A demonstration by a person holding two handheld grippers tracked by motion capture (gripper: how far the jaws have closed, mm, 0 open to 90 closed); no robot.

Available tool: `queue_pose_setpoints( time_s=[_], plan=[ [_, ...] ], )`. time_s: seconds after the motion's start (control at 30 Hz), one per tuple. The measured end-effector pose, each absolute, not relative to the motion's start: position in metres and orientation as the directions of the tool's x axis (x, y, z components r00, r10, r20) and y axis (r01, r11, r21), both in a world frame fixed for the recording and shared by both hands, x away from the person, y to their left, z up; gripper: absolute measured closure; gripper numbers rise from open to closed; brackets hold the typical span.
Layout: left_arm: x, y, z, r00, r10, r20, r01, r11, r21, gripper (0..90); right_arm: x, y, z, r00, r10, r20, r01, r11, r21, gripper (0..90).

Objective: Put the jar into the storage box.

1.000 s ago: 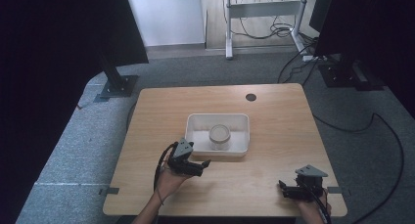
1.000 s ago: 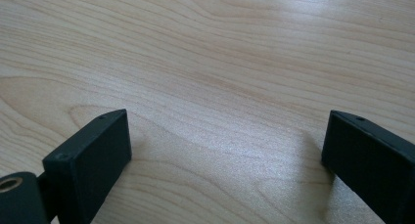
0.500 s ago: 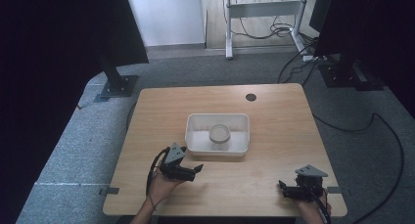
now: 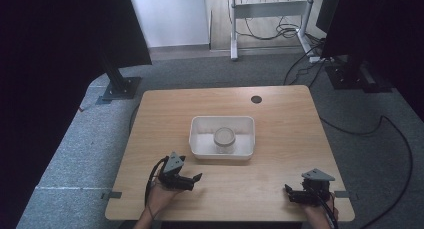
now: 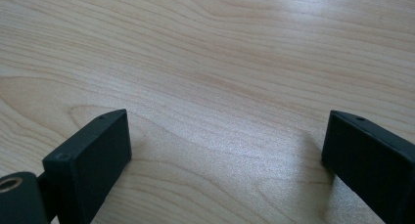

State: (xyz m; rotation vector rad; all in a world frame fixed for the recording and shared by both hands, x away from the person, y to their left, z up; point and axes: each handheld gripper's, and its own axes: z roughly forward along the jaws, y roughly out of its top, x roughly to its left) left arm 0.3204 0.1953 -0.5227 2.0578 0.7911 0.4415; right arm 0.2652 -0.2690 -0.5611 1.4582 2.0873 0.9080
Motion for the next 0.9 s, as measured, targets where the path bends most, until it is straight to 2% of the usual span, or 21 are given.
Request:
queue_pose_setpoints(
  time_s=[0.9],
  plan=[
    [0.318,0.200,-0.552,0.726,0.686,0.056,0.427,-0.513,0.745,5.5,0.265,-0.269,-0.561,-0.352,0.936,0.018,0.651,0.231,0.723,3.7]
  ],
)
